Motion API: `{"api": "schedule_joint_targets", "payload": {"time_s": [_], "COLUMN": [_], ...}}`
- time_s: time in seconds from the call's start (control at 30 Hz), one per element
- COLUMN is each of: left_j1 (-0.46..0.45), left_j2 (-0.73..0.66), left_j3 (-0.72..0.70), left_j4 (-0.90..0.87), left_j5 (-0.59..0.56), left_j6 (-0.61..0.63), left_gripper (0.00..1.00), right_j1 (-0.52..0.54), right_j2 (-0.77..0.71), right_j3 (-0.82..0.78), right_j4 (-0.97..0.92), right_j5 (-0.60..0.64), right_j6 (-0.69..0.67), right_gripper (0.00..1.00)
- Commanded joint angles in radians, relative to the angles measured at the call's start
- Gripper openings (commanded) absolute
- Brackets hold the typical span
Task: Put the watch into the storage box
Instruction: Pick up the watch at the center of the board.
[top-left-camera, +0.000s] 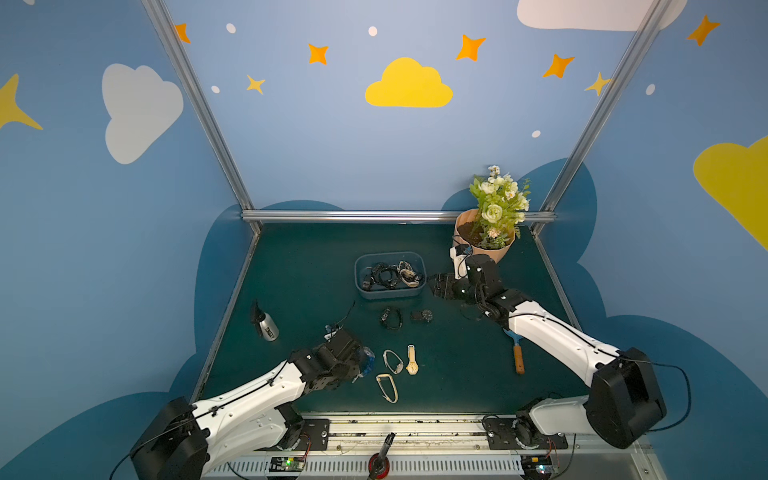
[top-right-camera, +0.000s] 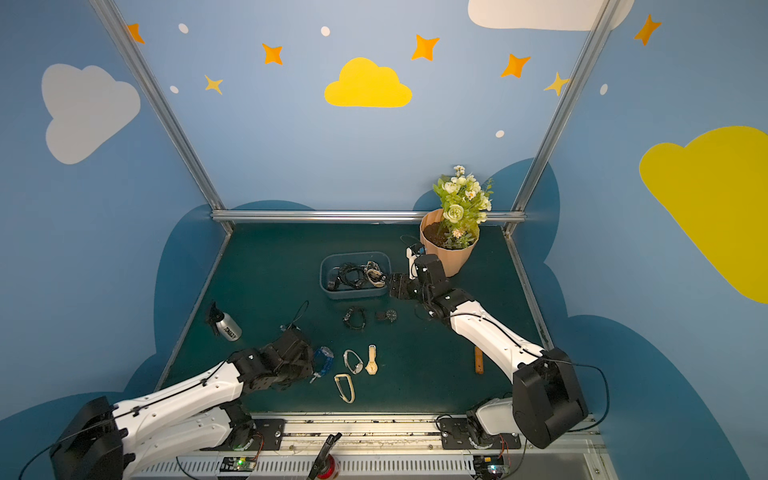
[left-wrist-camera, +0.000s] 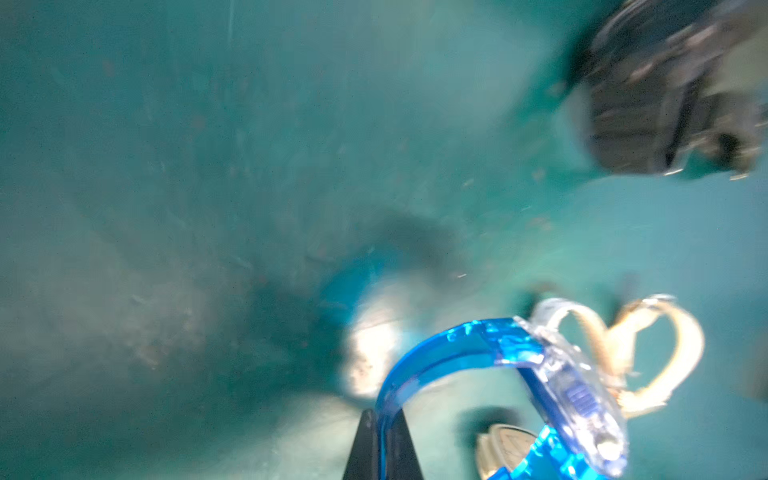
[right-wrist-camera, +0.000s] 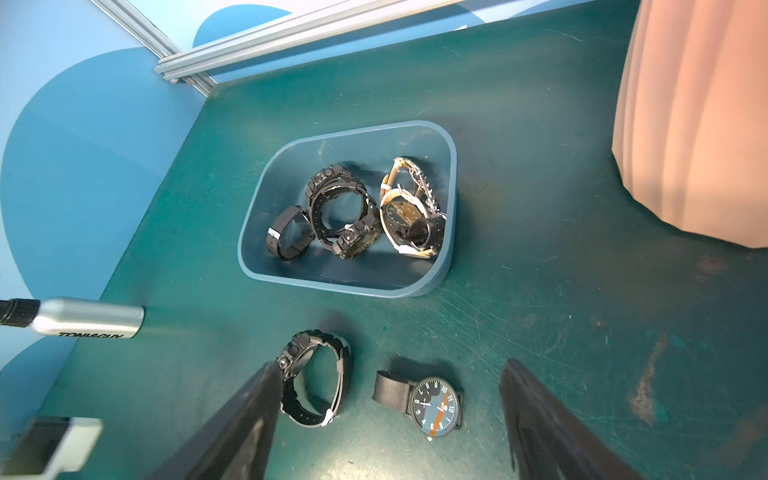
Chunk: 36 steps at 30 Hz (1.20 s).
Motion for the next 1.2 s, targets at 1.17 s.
{"api": "schedule_joint_targets", "payload": {"time_s": [1.17], "left_j1": [0.193], "left_j2": [0.827], "left_j3": [0.966], "left_j4": [-0.008], "left_j5": [-0.089], "left_j6": [0.548], "left_gripper": [0.04], "right_j1": [-0.002], "right_j2": [-0.207], "right_j3": [-0.119], "right_j4": [-0.12], "right_j5": [0.068], "right_j6": [0.036], "right_gripper": [0.84]}}
